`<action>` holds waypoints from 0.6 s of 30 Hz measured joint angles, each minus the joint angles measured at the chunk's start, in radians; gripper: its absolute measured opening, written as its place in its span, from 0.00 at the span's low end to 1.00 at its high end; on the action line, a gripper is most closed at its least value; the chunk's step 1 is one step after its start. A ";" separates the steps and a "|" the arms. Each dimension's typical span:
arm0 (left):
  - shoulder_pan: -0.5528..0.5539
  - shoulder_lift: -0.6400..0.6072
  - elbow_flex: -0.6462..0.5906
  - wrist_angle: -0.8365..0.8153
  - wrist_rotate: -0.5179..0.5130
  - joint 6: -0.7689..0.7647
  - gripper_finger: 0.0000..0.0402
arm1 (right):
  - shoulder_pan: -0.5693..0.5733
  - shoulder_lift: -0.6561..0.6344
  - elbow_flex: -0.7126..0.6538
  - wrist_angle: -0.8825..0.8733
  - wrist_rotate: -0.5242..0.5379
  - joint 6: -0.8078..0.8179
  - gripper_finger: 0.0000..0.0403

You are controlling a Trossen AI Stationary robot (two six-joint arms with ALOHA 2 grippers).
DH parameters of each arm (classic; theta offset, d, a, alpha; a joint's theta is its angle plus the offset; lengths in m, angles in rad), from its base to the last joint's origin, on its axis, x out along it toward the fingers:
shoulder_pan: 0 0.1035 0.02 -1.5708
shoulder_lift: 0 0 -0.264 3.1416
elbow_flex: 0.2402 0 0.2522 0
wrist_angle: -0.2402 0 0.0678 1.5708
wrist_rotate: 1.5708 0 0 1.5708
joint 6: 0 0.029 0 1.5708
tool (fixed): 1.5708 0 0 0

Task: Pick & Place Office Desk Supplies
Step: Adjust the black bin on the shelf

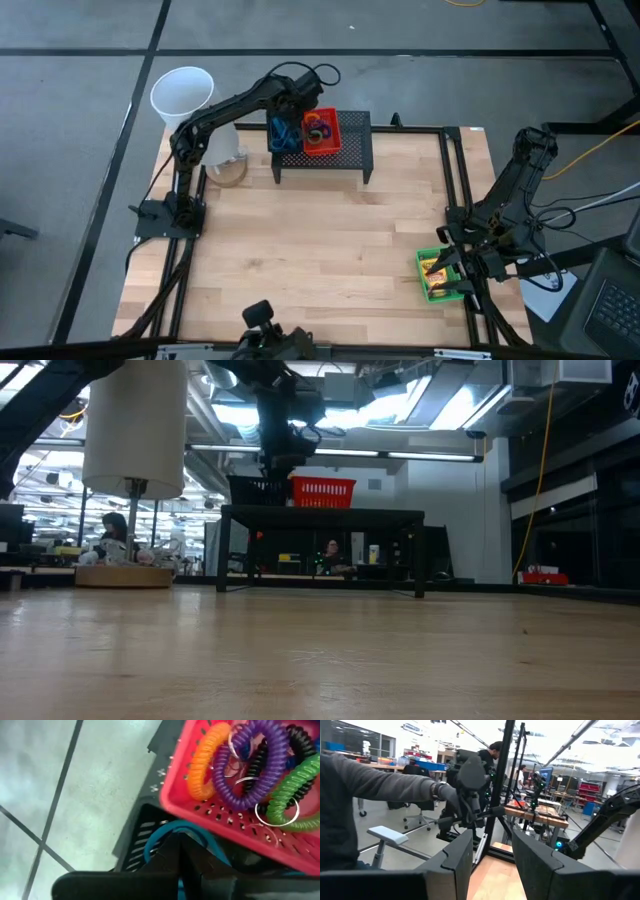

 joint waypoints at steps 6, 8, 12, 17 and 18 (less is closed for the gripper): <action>-0.002 0.041 0.000 0.004 -0.021 0.018 0.01 | -0.039 0.000 0.000 -0.001 -0.042 0.013 0.34; -0.002 0.045 0.000 0.009 -0.028 0.023 0.00 | -0.049 0.000 0.000 -0.003 -0.065 0.013 0.34; -0.003 0.044 0.000 0.027 -0.031 0.029 0.00 | -0.066 0.000 0.000 -0.011 -0.076 0.027 0.34; -0.003 0.043 0.000 0.027 -0.030 0.047 0.00 | -0.080 0.000 0.000 -0.015 -0.076 0.031 0.34; -0.004 0.043 0.000 0.028 -0.029 0.047 0.00 | -0.082 0.000 0.000 -0.015 -0.076 0.032 0.34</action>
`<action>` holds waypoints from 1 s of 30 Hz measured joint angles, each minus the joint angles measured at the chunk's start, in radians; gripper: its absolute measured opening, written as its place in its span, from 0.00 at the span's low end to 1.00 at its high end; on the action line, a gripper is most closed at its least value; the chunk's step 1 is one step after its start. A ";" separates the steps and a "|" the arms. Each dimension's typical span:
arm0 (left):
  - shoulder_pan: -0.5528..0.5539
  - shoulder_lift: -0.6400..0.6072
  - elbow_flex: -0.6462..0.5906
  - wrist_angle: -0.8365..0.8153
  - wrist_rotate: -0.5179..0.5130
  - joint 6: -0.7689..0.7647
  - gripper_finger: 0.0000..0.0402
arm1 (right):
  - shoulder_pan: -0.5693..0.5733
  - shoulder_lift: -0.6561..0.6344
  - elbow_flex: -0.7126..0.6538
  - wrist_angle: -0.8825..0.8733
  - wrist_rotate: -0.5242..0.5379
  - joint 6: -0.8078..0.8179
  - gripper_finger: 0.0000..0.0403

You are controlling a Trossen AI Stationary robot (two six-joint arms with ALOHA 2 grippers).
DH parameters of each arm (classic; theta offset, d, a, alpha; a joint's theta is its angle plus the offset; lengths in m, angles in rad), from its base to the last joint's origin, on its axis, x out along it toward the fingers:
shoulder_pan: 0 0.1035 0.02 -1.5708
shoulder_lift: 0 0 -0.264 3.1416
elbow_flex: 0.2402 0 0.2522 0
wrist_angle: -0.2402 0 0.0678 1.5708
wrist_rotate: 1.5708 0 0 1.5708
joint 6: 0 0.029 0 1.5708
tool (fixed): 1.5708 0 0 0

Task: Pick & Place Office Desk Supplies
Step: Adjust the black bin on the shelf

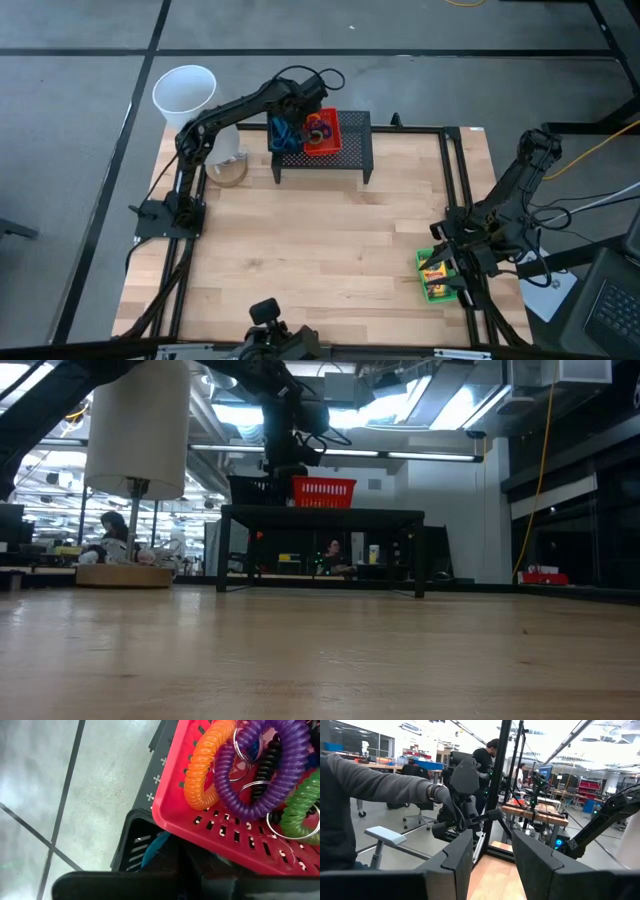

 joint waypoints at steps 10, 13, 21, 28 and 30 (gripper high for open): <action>-0.001 0.000 0.000 0.006 0.007 0.006 0.01 | -0.007 0.000 0.000 0.000 0.000 0.002 0.34; -0.005 0.000 0.000 0.010 0.007 0.010 0.00 | -0.007 0.000 0.000 0.000 0.000 0.002 0.34; -0.006 0.000 0.000 0.044 0.035 0.017 0.00 | -0.007 0.000 0.000 0.000 0.000 -0.001 0.34; -0.006 0.000 0.000 0.048 0.035 0.018 0.00 | -0.007 0.000 0.000 0.000 0.000 -0.002 0.34; -0.006 0.000 0.000 0.047 0.027 0.013 0.00 | -0.007 0.000 0.000 0.000 0.000 -0.002 0.34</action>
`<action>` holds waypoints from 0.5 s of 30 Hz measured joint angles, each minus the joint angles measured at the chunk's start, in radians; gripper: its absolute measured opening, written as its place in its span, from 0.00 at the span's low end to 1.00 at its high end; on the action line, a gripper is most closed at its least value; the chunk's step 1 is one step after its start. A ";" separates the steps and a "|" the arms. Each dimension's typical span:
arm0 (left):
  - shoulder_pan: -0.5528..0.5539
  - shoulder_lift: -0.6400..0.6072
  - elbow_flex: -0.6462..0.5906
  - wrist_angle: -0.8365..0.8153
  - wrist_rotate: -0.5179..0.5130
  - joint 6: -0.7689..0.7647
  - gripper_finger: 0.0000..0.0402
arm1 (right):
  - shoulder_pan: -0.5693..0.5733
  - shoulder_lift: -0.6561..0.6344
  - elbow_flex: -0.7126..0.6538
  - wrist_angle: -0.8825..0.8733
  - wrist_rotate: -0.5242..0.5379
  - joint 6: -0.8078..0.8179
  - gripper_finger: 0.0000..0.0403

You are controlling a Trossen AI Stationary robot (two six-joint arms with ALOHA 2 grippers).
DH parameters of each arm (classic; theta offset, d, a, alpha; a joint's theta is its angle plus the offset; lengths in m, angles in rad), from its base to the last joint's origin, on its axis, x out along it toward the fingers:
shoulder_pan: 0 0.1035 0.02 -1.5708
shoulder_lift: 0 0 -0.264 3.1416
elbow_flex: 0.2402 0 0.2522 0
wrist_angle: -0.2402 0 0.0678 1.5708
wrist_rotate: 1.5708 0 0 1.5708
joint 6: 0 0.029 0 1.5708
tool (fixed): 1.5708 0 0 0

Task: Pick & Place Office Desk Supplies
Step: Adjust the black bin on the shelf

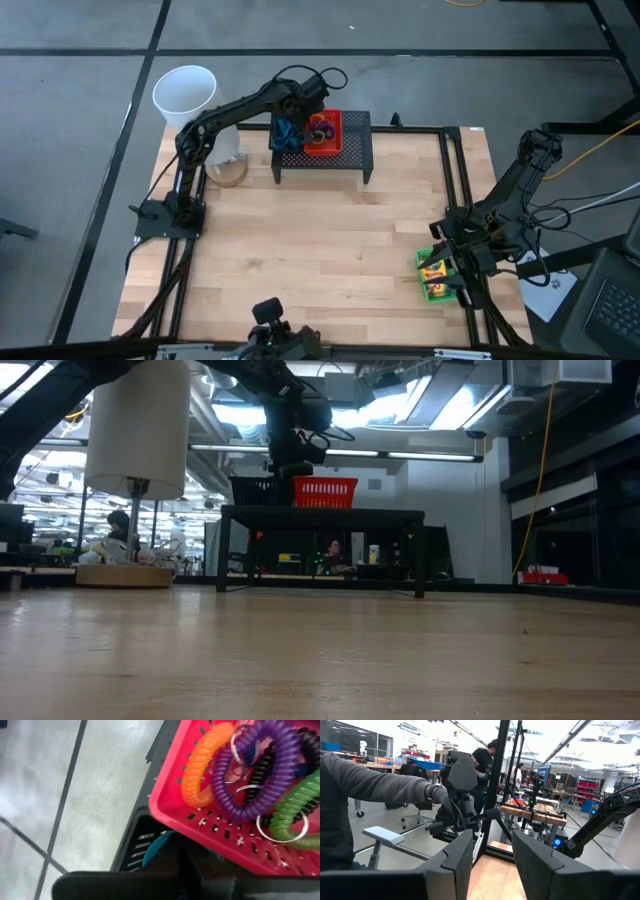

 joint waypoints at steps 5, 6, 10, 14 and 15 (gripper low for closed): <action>0.000 -0.002 0.000 -0.030 -0.047 -0.020 0.01 | 0.000 0.000 0.000 0.000 0.000 0.000 0.34; 0.000 -0.003 0.000 -0.038 -0.048 -0.020 0.01 | 0.000 0.000 0.000 0.000 0.000 0.000 0.34; 0.000 -0.006 0.012 -0.086 -0.052 -0.036 0.00 | 0.000 0.000 0.000 0.000 0.000 0.000 0.34; -0.007 -0.006 0.039 -0.122 -0.057 -0.052 0.01 | 0.000 0.000 0.000 0.000 0.000 0.000 0.34; -0.009 -0.006 0.052 -0.137 -0.058 -0.054 0.01 | 0.000 0.000 0.000 0.000 0.000 0.000 0.34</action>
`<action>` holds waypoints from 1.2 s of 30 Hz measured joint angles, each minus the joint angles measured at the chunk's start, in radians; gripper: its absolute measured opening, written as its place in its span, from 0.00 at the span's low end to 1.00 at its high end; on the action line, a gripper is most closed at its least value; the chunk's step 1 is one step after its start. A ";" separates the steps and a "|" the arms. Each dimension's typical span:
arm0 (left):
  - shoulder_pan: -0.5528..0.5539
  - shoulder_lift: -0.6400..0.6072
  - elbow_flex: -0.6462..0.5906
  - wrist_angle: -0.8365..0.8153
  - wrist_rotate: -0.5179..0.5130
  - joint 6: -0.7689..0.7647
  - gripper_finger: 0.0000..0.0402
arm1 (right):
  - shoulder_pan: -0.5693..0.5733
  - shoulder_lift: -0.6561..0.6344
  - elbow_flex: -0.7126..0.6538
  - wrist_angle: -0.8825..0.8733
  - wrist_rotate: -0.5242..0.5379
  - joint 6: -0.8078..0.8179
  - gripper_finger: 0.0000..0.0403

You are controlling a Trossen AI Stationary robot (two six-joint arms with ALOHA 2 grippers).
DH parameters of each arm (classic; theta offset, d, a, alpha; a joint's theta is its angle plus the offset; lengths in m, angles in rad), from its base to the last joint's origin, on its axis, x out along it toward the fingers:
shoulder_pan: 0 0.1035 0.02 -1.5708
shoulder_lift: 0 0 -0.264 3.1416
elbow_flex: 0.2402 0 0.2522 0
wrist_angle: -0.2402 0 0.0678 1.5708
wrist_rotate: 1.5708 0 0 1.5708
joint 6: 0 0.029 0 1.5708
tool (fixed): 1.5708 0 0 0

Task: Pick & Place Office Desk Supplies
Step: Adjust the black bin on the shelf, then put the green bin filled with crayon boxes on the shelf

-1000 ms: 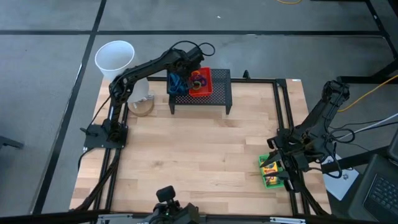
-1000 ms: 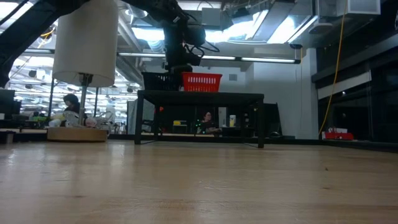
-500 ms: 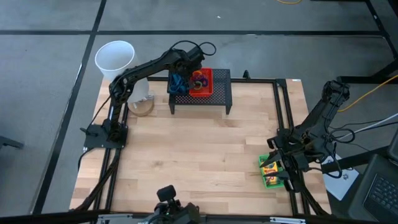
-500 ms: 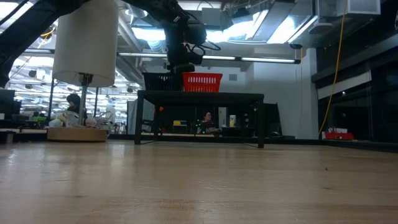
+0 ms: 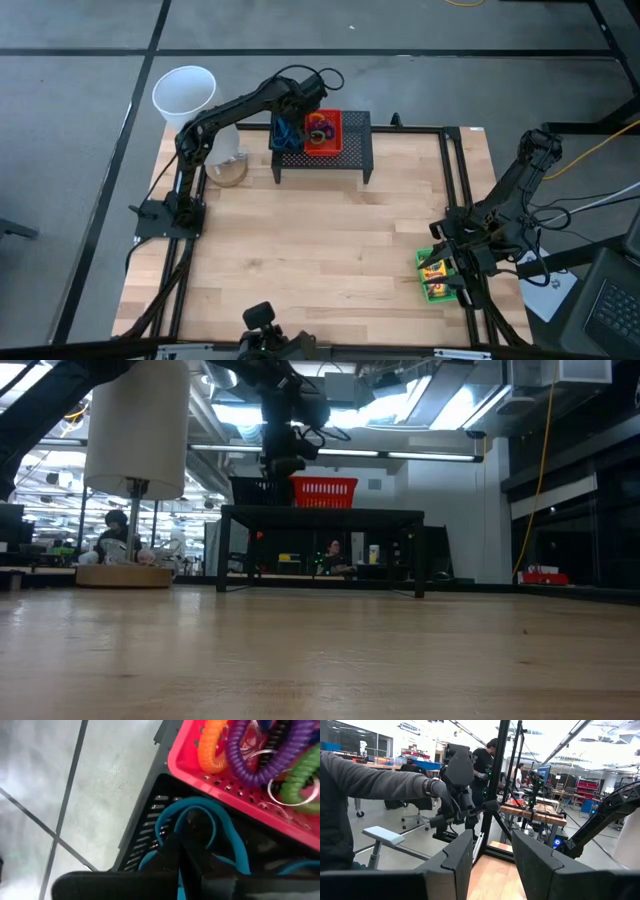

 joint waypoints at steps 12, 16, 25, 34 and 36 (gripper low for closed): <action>-0.043 -0.037 0.159 0.033 0.275 -0.056 0.00 | 0.000 0.000 0.000 -0.008 0.000 0.001 0.34; -0.091 -0.104 0.159 0.114 0.393 -0.066 0.00 | 0.000 0.000 0.000 -0.008 0.000 0.001 0.34; -0.351 -0.250 0.160 0.148 0.455 -0.065 0.00 | 0.000 0.000 0.000 -0.007 0.000 0.018 0.34; -0.734 -0.304 0.159 0.177 0.150 -0.091 0.01 | 0.000 0.000 0.000 0.004 -0.001 0.132 0.34; -0.804 -0.309 0.159 0.196 0.099 -0.115 0.01 | -0.001 0.000 0.000 0.004 0.000 0.132 0.34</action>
